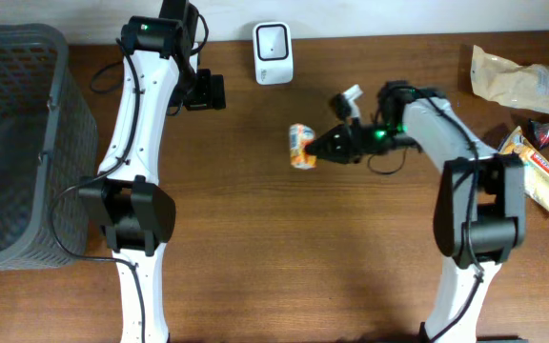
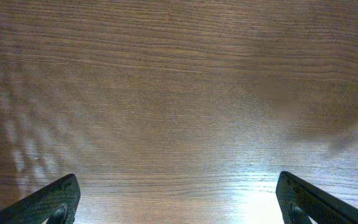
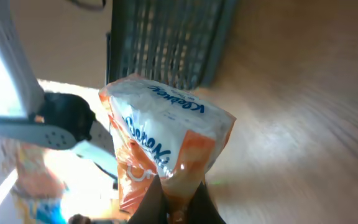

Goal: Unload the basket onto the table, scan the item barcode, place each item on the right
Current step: 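Lift the Kleenex pack and hold it raised with the right gripper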

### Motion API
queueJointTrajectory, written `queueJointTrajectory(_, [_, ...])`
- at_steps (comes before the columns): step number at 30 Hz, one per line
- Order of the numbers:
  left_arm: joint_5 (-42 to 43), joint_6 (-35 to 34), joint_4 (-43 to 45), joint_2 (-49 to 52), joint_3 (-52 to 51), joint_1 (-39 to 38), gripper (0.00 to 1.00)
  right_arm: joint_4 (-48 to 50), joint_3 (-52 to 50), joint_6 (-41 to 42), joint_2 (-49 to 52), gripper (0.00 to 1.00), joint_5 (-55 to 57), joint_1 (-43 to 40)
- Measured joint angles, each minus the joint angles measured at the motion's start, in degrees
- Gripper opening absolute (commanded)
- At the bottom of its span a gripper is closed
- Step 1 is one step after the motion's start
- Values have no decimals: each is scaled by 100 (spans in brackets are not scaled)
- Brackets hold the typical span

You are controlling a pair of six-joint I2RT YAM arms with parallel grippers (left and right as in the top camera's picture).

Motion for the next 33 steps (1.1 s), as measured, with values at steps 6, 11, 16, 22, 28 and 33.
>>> queueJointTrajectory(6, [0, 0, 0, 0, 0, 0, 99, 527, 0, -186, 0, 4, -195, 490])
queueJointTrajectory(11, [0, 0, 0, 0, 0, 0, 99, 796, 0, -184, 0, 4, -354, 542])
queueJointTrajectory(16, [0, 0, 0, 0, 0, 0, 99, 804, 0, -170, 0, 4, -376, 540])
queueJointTrajectory(22, [0, 0, 0, 0, 0, 0, 99, 809, 0, -138, 0, 4, -393, 507])
queueJointTrajectory(28, [0, 0, 0, 0, 0, 0, 99, 822, 0, 11, 0, 4, -393, 459])
queueJointTrajectory(33, [0, 0, 0, 0, 0, 0, 99, 824, 0, 28, -2, 4, -393, 459])
